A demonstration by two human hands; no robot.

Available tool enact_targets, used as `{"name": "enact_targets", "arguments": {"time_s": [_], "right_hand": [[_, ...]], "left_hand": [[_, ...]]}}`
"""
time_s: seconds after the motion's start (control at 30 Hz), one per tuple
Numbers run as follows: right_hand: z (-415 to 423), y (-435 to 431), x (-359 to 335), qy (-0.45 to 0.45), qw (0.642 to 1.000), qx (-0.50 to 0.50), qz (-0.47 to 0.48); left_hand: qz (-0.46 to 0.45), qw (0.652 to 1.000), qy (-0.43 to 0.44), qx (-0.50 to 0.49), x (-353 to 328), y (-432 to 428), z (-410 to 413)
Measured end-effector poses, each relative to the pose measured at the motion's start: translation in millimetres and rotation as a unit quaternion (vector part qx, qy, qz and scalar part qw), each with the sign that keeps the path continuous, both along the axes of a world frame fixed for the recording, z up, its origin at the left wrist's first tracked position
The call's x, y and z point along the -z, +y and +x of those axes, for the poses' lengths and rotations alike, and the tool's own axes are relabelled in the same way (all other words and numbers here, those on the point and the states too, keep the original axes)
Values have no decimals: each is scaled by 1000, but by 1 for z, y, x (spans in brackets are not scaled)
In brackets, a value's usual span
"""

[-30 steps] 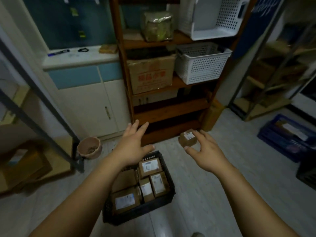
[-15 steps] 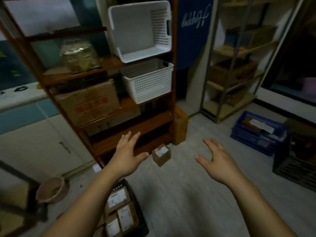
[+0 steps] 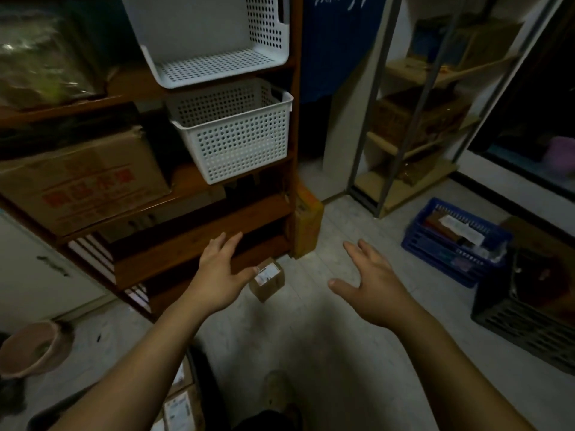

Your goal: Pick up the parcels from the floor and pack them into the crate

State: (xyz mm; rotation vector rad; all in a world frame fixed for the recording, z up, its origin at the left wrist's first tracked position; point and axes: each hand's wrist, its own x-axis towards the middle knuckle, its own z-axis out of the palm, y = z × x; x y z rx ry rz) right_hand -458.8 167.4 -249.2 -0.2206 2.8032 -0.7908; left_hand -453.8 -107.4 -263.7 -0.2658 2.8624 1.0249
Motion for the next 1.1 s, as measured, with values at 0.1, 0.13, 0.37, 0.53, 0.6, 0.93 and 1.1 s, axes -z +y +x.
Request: {"name": "enact_targets", "arguments": {"time_s": [0.1, 0.13, 0.37, 0.53, 0.6, 0.93, 1.1], "right_hand": [[-53, 4, 2, -18, 999, -14, 24], [-71, 6, 2, -21, 999, -21, 32], [-177, 7, 11, -23, 995, -76, 60], [-251, -21, 36, -28, 988, -155, -10], [-285, -33, 51, -25, 981, -191, -23], [-415, -68, 139, -85, 925, -359, 88], [-432, -97, 224, -125, 928, -340, 87]], "left_hand": [[1, 1000, -17, -5, 14, -3, -54], [1, 1000, -22, -7, 18, -4, -70], [-13, 998, -61, -31, 32, -15, -163], [-6, 993, -67, -98, 51, -19, -203], [3, 988, -70, -139, 63, -17, -214], [45, 942, -147, -298, 149, 19, -253], [51, 927, -170, -329, 229, 25, -261]]}}
